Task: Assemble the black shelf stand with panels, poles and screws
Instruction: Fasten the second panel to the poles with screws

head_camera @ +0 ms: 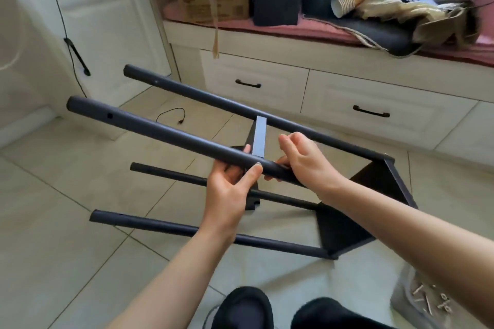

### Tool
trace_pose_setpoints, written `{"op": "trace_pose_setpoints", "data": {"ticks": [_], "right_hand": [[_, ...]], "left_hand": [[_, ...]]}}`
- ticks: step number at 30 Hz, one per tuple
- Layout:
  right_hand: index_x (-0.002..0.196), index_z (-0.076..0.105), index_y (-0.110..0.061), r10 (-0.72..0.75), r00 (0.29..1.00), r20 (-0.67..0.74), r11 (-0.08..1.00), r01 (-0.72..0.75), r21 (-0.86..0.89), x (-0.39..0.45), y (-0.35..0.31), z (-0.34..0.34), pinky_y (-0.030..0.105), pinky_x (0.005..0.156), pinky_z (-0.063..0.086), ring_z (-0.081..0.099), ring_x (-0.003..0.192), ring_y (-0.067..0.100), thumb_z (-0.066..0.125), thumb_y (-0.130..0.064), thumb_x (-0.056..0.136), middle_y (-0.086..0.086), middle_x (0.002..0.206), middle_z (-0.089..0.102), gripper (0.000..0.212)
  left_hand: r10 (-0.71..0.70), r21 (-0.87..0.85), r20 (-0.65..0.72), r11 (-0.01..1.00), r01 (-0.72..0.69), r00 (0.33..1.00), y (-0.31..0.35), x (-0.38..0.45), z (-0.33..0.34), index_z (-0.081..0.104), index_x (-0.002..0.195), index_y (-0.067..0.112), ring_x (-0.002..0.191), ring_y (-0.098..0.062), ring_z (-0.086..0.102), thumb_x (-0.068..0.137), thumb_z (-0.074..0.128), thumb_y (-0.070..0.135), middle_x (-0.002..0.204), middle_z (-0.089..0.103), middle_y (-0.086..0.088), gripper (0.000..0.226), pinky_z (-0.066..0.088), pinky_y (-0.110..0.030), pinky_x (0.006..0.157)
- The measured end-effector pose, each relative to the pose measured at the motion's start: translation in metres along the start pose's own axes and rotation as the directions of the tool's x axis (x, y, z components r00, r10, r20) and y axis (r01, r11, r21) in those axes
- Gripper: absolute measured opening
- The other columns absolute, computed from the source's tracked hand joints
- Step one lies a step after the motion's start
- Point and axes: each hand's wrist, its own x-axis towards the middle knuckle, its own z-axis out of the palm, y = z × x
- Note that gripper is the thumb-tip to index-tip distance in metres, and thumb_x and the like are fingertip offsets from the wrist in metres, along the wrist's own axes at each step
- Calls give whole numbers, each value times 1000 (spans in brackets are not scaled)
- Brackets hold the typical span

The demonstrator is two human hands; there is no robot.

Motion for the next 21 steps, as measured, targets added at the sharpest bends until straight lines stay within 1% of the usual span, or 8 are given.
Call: {"op": "trace_pose_setpoints", "data": {"ticks": [3,5,7,9,14,16,20,21], "right_hand": [[101,47,-17,-26,999,20,998,27,-53,-8,7,6,38,75,56,74,70,21,39,-35,106,15,79,72,20],[100,47,-19,-36,999,35,995,39,-88,-10,12,13,40,76,56,73,70,19,39,-35,105,15,82,71,19],[98,47,-21,-28,999,28,990,32,-136,-10,17,21,40,78,56,72,71,16,40,-36,105,13,83,70,17],[98,47,-22,-11,999,41,988,18,-155,-10,20,29,41,82,56,71,77,15,41,-37,104,11,86,69,17],[93,46,-27,12,998,63,976,2,-218,-10,29,46,47,89,53,68,84,13,42,-39,104,5,87,68,16],[94,46,-28,22,998,65,970,-6,-243,-11,32,50,48,91,51,68,87,13,42,-41,103,2,86,69,16],[95,45,-30,38,997,74,961,-16,-277,-11,39,56,50,93,50,67,90,14,41,-43,102,-1,86,70,16],[94,45,-30,43,996,77,956,-19,-293,-12,41,57,50,94,49,67,91,14,41,-43,102,-1,85,70,16]], "left_hand": [[-44,-28,-9,999,44,999,-8,-11,-9,58,127,19,109,-2,68,91,68,5,116,73,13,40,51,-9,77],[-74,-52,-21,996,73,997,-12,-15,-16,60,126,17,106,-5,70,91,67,2,112,75,9,39,52,-11,77],[-106,-82,-41,991,102,994,-19,-18,-23,60,126,15,106,-8,70,91,67,1,112,76,6,39,54,-15,82],[-141,-114,-68,985,132,988,-26,-20,-30,59,127,13,110,-11,70,90,67,0,117,74,2,40,55,-22,92],[-214,-137,-78,970,202,974,-42,-23,-46,57,129,14,118,-15,66,89,68,3,125,71,-2,42,45,-36,110],[-230,-161,-76,963,216,970,-47,-23,-51,56,131,13,121,-16,64,88,67,3,129,69,-2,45,42,-37,113],[-270,-188,-79,949,252,960,-53,-27,-54,58,129,16,121,-16,64,79,72,12,129,69,-5,52,43,-33,111],[-285,-195,-84,945,265,955,-55,-29,-55,59,128,16,121,-16,64,79,71,11,129,69,-6,51,44,-33,110]]}}
